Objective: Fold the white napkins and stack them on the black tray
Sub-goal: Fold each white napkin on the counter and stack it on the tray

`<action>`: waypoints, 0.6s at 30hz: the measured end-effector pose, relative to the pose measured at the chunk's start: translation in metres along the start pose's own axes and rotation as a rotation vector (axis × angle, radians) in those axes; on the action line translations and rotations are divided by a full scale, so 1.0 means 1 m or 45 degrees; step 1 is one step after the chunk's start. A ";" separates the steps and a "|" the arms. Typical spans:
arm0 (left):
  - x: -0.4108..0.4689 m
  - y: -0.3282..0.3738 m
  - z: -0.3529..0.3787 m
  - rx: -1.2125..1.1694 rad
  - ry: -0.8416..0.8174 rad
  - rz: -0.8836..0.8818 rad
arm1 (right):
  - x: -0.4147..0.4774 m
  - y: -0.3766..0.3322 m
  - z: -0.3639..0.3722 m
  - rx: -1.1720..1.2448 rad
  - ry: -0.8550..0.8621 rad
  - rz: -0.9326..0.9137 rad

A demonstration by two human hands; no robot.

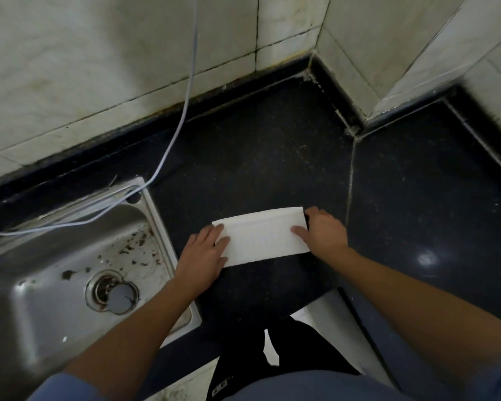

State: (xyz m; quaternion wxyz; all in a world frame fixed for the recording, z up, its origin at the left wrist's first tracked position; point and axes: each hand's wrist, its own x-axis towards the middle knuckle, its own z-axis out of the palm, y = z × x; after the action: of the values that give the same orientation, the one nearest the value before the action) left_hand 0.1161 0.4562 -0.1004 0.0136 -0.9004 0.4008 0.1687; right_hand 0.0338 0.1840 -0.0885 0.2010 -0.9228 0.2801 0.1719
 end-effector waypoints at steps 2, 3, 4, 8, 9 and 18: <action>0.006 -0.003 -0.004 0.038 -0.117 -0.029 | 0.003 -0.010 0.007 0.075 -0.028 0.138; 0.007 -0.004 -0.004 0.044 -0.144 -0.052 | 0.003 -0.014 0.008 0.162 -0.036 0.222; 0.007 -0.005 -0.005 0.050 -0.153 -0.066 | 0.004 -0.016 0.009 0.257 -0.043 0.297; 0.004 -0.003 -0.004 -0.015 -0.140 -0.075 | 0.007 -0.021 0.001 0.631 -0.097 0.487; 0.004 -0.002 -0.004 -0.014 -0.140 -0.074 | 0.008 -0.023 -0.002 0.777 -0.116 0.563; -0.005 -0.009 -0.006 -0.101 0.022 -0.065 | 0.005 -0.054 -0.032 1.148 -0.333 0.471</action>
State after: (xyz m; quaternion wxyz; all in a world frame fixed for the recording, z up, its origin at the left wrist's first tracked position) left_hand 0.1215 0.4651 -0.0940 -0.0213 -0.9116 0.3706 0.1763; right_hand 0.0759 0.2078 -0.0482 0.5791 -0.6498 0.4580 0.1809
